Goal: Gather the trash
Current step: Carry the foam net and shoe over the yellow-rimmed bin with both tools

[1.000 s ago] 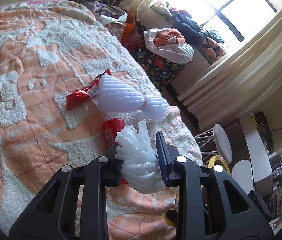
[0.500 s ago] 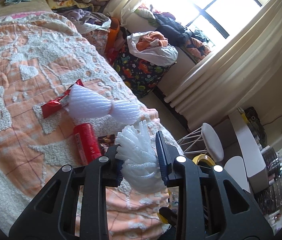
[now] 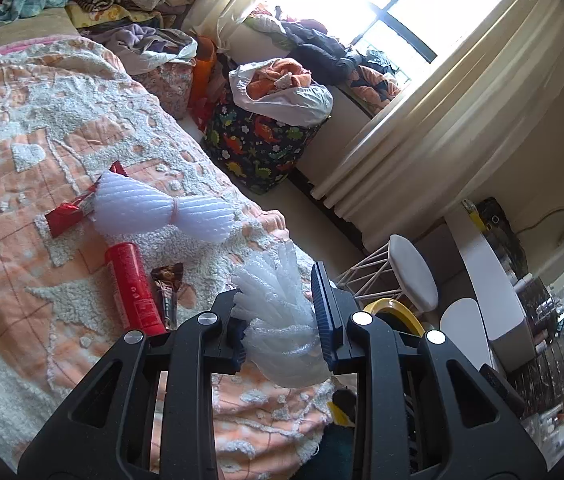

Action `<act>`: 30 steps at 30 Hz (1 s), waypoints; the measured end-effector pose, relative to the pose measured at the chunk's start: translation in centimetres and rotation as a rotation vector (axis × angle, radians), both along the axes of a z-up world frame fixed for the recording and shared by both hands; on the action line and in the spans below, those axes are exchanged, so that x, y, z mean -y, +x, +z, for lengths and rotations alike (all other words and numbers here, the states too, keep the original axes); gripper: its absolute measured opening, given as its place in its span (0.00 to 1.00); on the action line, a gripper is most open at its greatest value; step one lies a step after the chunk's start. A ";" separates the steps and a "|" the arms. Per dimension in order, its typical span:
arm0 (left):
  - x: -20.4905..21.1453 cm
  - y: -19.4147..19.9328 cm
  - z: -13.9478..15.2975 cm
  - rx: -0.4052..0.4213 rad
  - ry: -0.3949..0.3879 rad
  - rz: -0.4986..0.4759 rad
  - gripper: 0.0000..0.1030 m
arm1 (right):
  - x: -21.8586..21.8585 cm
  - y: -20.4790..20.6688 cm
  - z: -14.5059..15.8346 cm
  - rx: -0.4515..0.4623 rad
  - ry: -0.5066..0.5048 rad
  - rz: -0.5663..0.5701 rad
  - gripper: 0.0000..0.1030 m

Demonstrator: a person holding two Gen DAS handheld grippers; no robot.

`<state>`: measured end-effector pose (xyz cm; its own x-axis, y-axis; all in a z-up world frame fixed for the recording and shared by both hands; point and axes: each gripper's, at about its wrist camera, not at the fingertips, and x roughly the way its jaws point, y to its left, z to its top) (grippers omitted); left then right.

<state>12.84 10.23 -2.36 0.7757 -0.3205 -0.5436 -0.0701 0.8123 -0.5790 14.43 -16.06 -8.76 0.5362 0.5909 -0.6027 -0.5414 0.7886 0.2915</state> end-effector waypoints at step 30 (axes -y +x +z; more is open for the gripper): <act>8.2 1.8 0.4 0.001 0.078 -0.136 0.21 | 9.8 0.5 1.3 0.034 0.064 -0.193 0.33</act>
<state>14.66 2.06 -1.96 0.7289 -0.3792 -0.5700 0.0441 0.8569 -0.5137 14.95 -25.85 -7.47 0.6627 0.5117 -0.5468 -0.3920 0.8592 0.3289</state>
